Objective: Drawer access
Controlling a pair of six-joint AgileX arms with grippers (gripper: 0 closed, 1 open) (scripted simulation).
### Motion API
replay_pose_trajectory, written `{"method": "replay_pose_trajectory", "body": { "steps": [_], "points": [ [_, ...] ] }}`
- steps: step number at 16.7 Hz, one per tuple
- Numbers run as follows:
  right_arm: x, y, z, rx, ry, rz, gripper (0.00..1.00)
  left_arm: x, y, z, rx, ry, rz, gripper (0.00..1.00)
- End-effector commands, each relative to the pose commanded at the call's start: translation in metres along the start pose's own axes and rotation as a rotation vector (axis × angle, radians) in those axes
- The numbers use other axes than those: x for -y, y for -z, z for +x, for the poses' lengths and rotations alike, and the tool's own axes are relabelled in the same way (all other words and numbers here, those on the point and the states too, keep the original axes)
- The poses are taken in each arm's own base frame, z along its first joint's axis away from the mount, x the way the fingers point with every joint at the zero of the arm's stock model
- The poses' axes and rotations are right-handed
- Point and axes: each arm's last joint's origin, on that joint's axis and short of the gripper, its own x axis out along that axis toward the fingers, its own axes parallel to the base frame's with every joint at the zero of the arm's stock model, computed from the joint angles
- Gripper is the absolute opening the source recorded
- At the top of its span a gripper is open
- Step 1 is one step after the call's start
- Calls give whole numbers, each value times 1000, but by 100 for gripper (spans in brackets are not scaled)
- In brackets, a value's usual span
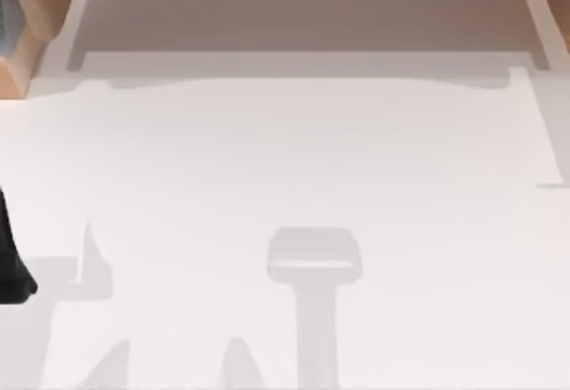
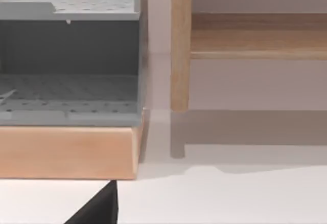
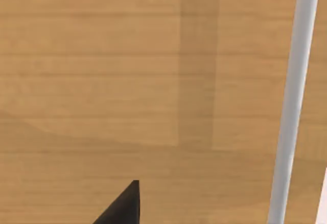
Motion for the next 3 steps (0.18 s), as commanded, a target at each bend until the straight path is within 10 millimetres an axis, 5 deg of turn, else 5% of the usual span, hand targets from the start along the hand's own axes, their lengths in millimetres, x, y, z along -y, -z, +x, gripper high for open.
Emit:
{"method": "replay_pose_trajectory", "body": {
  "steps": [3],
  "points": [
    [0, 0, 0, 0, 0, 0, 100, 0, 0, 0, 0, 0, 0, 100]
  ]
}}
